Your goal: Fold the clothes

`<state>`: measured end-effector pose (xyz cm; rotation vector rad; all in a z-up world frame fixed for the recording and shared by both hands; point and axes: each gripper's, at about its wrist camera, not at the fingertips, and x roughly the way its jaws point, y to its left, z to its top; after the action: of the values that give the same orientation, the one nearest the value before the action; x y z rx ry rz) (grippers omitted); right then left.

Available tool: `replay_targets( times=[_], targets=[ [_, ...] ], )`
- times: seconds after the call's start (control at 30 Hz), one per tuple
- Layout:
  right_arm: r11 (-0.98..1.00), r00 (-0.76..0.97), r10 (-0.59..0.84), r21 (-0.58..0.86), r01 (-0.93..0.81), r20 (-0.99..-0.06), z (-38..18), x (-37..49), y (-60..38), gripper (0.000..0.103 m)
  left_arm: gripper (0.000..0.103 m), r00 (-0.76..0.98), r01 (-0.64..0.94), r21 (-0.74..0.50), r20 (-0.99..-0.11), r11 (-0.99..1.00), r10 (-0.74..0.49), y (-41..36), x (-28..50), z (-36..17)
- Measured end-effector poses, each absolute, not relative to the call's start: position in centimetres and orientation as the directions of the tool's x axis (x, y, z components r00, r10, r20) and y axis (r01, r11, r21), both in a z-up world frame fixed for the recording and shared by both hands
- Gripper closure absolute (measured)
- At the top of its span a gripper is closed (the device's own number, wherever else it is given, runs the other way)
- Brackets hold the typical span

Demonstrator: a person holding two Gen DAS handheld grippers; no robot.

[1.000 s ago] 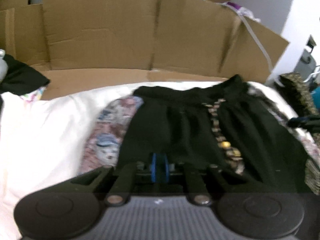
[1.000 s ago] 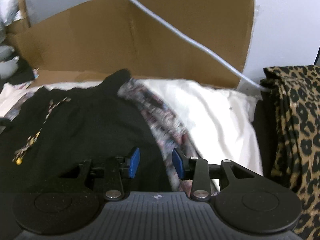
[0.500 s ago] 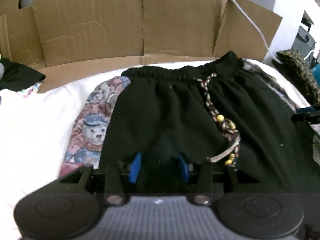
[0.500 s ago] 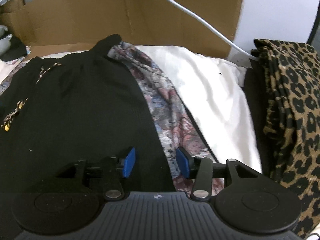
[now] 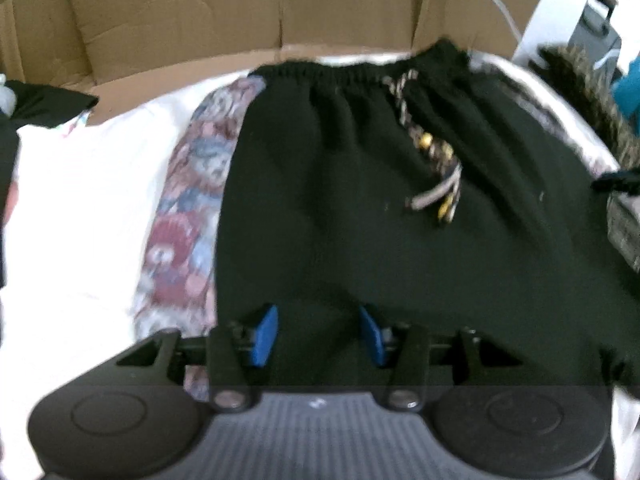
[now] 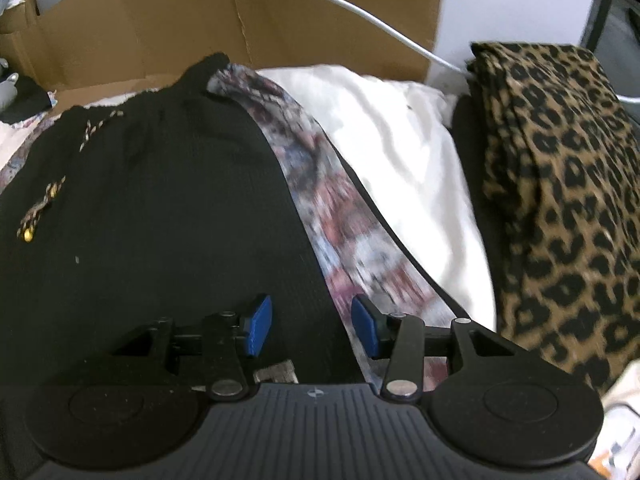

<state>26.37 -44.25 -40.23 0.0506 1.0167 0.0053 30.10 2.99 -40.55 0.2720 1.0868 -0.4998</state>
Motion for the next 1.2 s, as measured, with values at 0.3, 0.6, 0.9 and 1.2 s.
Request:
replay_targets(
  times=[0.3,0.6,0.9,1.2],
  targets=[
    [0.997,0.486,0.05,0.07,0.023,-0.873,-39.8,22.3,-45.2,0.052,0.064,0.316,0.484,-0.11,-0.903,0.868,-0.29,5.5,27.3,-36.5],
    [0.999,0.432,0.043,0.035,-0.027,-0.901,-39.6,18.0,-44.8,0.051,0.063,0.309,0.33,-0.14,-0.918,0.934,-0.247,10.9,23.1,-33.3],
    [1.0,0.391,-0.018,-0.012,0.017,-0.92,-37.8,15.3,-45.7,0.052,0.057,0.396,0.268,-0.102,-0.895,0.958,-0.206,15.2,19.6,-32.5],
    [0.998,0.39,-0.041,-0.018,0.062,-0.92,-36.4,14.5,-44.0,0.052,0.058,0.405,0.176,-0.121,-0.895,0.977,-0.184,18.0,19.4,-33.0]
  ],
)
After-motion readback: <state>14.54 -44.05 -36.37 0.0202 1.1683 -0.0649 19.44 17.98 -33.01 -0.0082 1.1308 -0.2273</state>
